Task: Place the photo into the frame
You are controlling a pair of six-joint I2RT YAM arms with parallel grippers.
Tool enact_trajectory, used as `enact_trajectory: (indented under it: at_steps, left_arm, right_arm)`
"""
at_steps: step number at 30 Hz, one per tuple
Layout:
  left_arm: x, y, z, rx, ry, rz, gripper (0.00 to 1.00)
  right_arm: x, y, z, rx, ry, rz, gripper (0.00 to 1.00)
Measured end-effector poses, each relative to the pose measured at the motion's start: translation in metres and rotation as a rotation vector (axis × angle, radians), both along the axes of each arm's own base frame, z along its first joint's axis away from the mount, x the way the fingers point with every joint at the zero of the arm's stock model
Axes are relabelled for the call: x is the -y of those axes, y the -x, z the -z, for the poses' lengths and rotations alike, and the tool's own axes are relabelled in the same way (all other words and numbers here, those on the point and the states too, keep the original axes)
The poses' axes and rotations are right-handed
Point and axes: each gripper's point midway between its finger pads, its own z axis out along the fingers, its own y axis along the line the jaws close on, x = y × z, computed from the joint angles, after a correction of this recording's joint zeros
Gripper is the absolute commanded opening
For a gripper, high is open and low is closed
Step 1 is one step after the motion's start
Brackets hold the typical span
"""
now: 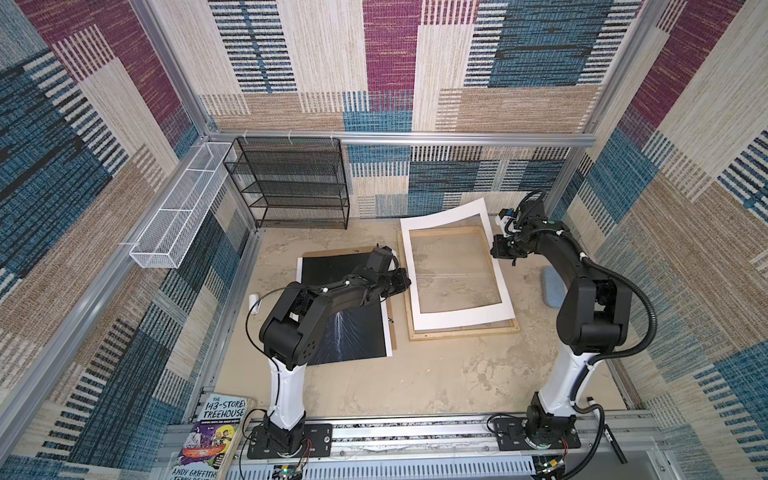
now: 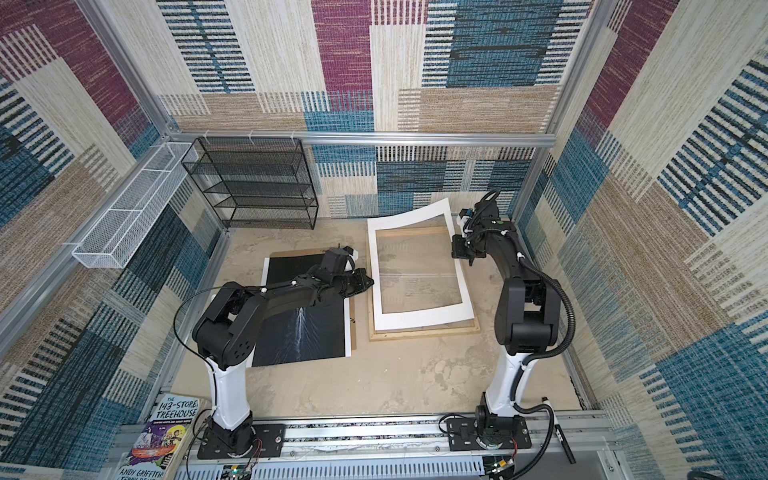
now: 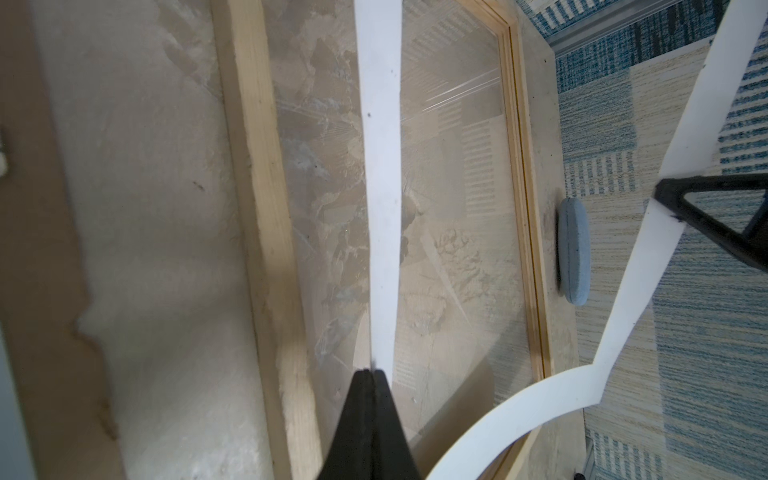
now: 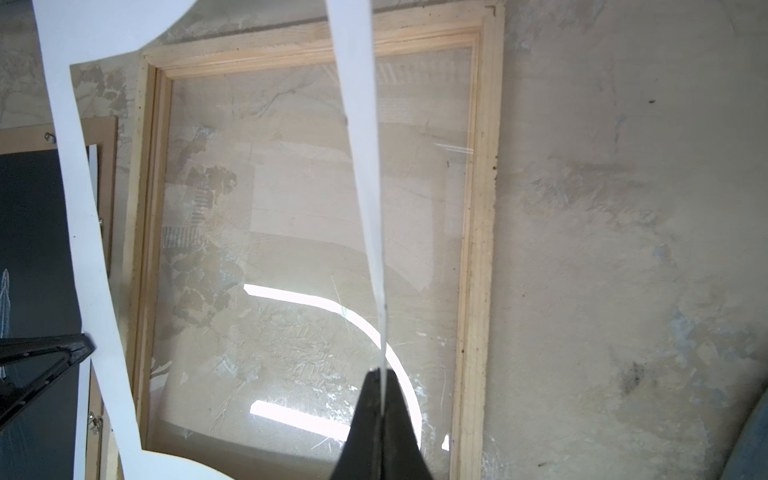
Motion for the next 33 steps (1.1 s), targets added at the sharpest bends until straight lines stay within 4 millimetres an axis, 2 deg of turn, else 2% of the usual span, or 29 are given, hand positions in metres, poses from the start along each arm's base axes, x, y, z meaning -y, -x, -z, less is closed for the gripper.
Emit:
enact_trajectory:
  at_steps: [9,17,19,23,33]
  left_arm:
    - [0.005,0.002,-0.001,0.005,0.014,0.008,0.0]
    - [0.003,0.012,0.011,-0.03,0.004,0.007,0.0]
    - [0.003,0.013,0.011,-0.031,0.006,0.007,0.04]
    - [0.001,0.014,0.01,-0.03,0.002,0.001,0.2]
    - [-0.002,0.017,0.001,-0.025,0.001,-0.002,0.2]
  right_arm:
    - [0.001,0.002,0.007,-0.022,0.013,-0.009,0.0]
    - [0.005,0.005,0.017,-0.049,0.032,-0.008,0.0]
    - [0.005,0.006,0.02,-0.056,0.031,-0.008,0.0]
    - [0.005,0.009,0.023,-0.067,0.033,-0.011,0.0]
    - [0.004,0.013,0.029,-0.081,0.036,-0.022,0.0]
